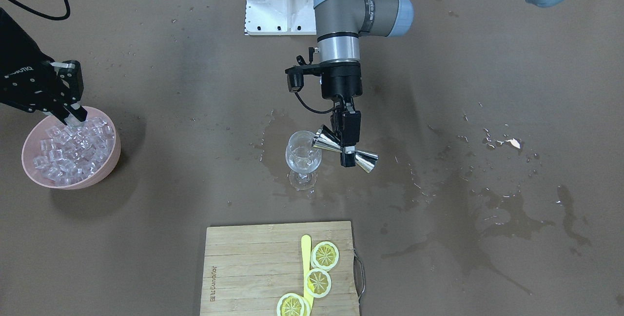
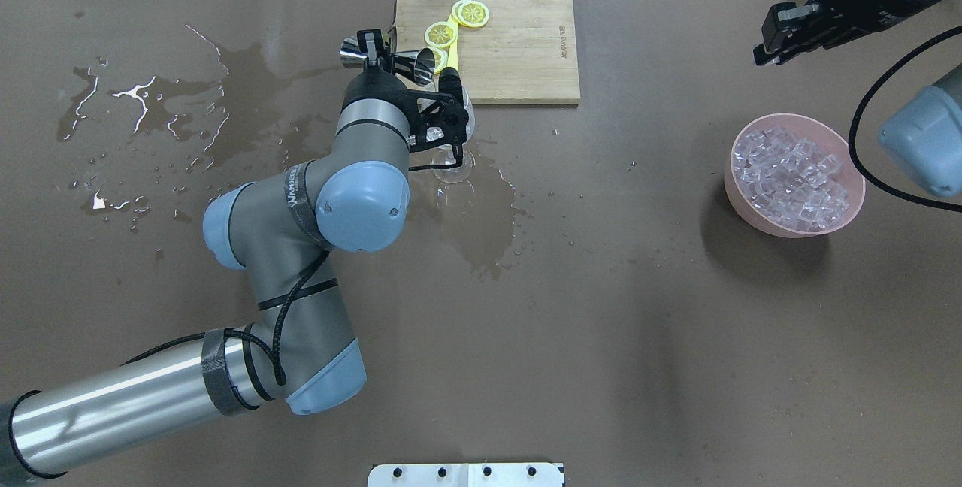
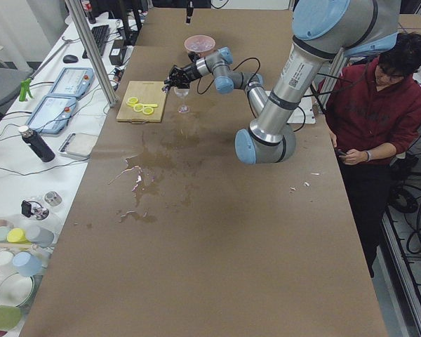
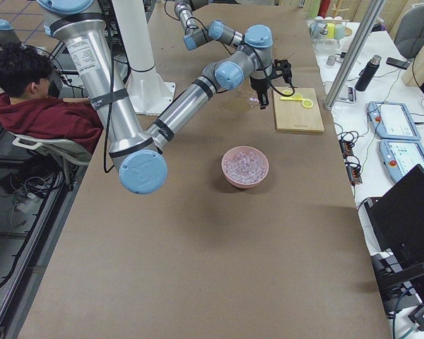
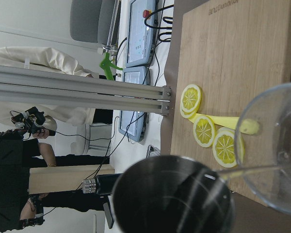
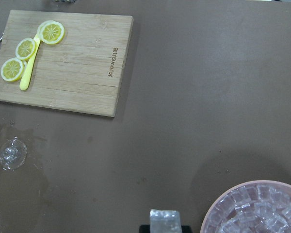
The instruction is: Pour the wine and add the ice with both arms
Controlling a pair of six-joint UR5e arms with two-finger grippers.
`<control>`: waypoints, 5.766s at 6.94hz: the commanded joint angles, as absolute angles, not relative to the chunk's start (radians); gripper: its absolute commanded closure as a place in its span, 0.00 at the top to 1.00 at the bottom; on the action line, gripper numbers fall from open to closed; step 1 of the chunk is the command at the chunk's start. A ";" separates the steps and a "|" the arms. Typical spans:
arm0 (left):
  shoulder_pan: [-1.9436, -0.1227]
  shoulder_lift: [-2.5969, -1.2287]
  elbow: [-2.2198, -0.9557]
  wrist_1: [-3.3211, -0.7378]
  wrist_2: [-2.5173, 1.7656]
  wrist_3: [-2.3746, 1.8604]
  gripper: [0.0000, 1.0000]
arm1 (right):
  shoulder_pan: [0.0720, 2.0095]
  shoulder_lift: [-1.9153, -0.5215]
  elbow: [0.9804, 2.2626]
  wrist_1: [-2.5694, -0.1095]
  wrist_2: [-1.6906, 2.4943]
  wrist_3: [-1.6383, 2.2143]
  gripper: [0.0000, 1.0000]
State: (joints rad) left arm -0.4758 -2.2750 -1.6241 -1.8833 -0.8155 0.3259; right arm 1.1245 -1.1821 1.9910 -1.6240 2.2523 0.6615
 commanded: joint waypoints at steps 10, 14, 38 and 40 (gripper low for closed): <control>-0.462 -2.313 -1.612 -1.776 -0.730 0.474 0.00 | 1.105 -1.054 1.887 -1.637 2.244 0.686 0.07; -0.449 -2.347 -1.601 -1.753 -0.701 0.558 0.00 | 1.063 -0.938 1.803 -1.640 2.230 0.757 0.07; -0.910 -1.713 -1.446 -2.755 -1.483 -0.763 0.00 | 0.720 -0.469 1.379 -1.758 1.999 1.009 0.07; -0.905 -1.717 -1.260 -3.038 -1.482 -0.804 0.00 | 0.706 -0.468 1.379 -1.759 1.983 1.015 0.07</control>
State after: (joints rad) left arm -0.9061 -1.7162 -1.3477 -2.8998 -1.4823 -0.7748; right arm 0.7139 -0.4694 1.3795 -1.7591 1.9926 1.0119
